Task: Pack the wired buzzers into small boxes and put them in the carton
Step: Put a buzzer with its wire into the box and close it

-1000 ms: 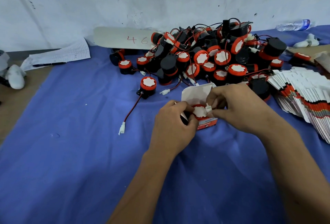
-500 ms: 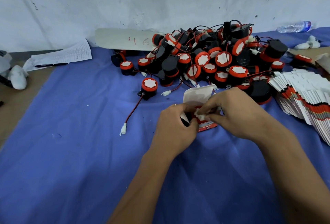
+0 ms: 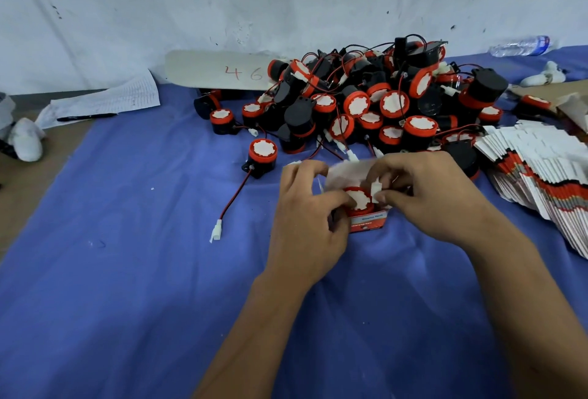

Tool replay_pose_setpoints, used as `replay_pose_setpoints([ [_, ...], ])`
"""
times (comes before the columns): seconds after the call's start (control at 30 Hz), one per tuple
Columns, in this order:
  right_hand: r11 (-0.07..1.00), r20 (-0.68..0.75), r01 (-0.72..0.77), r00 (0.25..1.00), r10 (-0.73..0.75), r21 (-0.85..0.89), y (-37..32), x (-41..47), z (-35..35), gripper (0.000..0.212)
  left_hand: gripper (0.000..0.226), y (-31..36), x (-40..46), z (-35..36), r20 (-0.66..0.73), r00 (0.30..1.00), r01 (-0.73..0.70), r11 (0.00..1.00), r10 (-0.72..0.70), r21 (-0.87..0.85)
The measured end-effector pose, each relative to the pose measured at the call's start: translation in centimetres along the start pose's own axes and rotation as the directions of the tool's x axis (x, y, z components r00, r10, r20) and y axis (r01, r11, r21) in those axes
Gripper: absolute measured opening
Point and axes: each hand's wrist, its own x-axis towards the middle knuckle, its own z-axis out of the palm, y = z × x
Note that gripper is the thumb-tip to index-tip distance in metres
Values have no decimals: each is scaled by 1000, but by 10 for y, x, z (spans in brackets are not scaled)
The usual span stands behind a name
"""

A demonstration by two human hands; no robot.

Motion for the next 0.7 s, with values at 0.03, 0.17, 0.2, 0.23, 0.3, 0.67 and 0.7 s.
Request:
replay_pose_setpoints([
  [0.03,1000,-2,-3,1000,3,18,0,0,-1,25,14,0,0,0,-11,998,-58,998,58,7],
  [0.17,1000,20,-3,1000,3,24,2,-1,-4,26,6,-2,0,0,15,998,-65,994,66,-91],
  [0.2,1000,36,-5,999,4,30,2,-1,-6,27,7,-3,0,-1,49,998,-45,994,50,-95],
  [0.23,999,57,-6,998,4,48,3,-2,-7,28,14,-3,-1,-2,86,996,-26,996,33,-83],
  [0.3,996,106,-11,994,1,89,4,-2,-9,30,26,-4,0,-2,138,990,5,999,2,-53],
  [0.67,996,119,8,993,-18,83,-1,1,0,24,22,5,0,1,93,994,52,999,-53,13],
  [0.7,997,114,7,993,-15,76,-1,1,2,24,22,5,0,1,86,995,55,998,-56,12],
])
